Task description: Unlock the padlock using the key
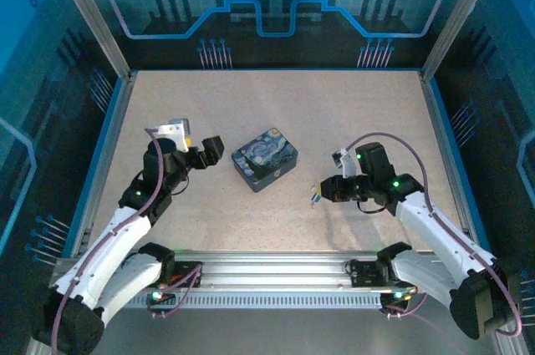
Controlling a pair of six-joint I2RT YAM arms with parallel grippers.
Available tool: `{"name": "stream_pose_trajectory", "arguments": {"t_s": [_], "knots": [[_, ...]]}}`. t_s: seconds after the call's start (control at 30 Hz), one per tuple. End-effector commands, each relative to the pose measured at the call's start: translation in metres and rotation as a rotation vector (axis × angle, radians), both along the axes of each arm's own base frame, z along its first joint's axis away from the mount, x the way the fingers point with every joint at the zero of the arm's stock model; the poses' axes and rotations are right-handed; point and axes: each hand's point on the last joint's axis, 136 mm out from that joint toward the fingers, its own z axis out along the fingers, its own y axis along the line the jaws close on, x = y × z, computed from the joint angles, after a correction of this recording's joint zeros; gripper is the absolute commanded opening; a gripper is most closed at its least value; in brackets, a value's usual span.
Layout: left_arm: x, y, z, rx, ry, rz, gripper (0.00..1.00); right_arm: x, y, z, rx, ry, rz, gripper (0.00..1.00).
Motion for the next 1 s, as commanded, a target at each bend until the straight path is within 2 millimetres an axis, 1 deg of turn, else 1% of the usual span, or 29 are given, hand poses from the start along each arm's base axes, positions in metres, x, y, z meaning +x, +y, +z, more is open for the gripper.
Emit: {"name": "stream_pose_trajectory", "arguments": {"t_s": [0.0,0.23,0.33,0.4,0.67,0.97], "knots": [[0.004,0.004,0.014,0.008,-0.059,0.015,0.99,-0.016,-0.008,-0.001,-0.032,0.070,-0.006,0.07],[0.003,0.004,0.015,0.013,-0.062,0.011,0.99,-0.026,-0.013,-0.015,-0.069,0.159,-0.018,0.07],[0.003,0.004,0.014,0.011,-0.061,0.012,0.99,-0.029,-0.012,-0.025,-0.082,0.194,-0.010,0.07],[0.003,0.004,0.012,0.009,-0.059,0.011,0.99,-0.028,-0.012,-0.032,-0.091,0.206,-0.010,0.07],[-0.001,0.004,0.009,-0.001,-0.051,0.010,0.99,-0.023,0.000,-0.059,-0.115,0.269,0.030,0.07],[-0.006,0.004,0.005,-0.027,-0.040,0.011,0.99,-0.023,0.013,-0.079,-0.142,0.319,0.075,0.08]]}}
